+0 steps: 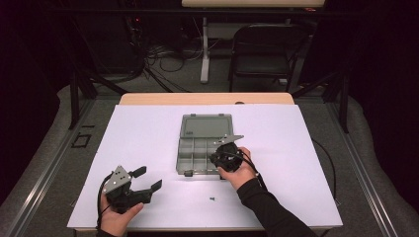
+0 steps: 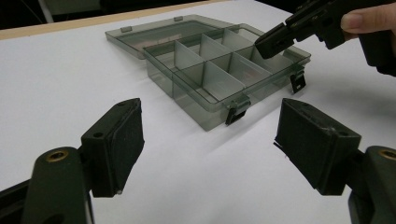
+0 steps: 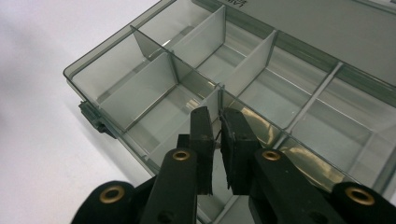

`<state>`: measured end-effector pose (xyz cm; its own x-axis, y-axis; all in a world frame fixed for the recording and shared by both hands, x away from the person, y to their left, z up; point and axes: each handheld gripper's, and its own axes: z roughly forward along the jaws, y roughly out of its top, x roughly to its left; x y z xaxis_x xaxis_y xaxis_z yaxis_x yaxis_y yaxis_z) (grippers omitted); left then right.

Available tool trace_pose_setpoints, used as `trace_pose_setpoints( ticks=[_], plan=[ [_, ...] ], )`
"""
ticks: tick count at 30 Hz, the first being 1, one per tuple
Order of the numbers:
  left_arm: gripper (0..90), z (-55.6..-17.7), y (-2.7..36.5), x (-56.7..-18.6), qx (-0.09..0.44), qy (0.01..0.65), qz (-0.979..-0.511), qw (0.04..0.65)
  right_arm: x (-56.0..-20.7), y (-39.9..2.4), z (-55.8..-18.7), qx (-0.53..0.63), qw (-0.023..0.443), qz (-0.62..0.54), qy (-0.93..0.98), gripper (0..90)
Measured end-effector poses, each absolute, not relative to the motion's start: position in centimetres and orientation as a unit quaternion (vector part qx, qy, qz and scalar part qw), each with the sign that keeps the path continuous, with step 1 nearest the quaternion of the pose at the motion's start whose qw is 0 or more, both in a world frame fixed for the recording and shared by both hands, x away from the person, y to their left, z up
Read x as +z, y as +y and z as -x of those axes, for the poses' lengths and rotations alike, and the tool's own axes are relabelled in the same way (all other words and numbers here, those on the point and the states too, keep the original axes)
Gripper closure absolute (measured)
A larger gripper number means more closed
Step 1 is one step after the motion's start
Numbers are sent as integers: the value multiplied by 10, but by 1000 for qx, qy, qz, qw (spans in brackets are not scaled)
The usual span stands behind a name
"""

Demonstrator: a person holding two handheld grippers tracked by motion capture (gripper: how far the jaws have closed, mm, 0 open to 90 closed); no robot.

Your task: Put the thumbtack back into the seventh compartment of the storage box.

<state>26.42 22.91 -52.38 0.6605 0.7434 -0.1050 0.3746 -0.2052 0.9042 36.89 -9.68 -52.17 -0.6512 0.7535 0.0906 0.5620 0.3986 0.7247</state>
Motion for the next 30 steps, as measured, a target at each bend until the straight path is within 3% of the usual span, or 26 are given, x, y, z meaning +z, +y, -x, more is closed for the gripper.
trace_pose_setpoints(
  ticks=[30],
  plan=[
    [229,-264,230,-524,181,370,-755,510,-528,-89,-367,369,119,-386,837,823]
  ],
)
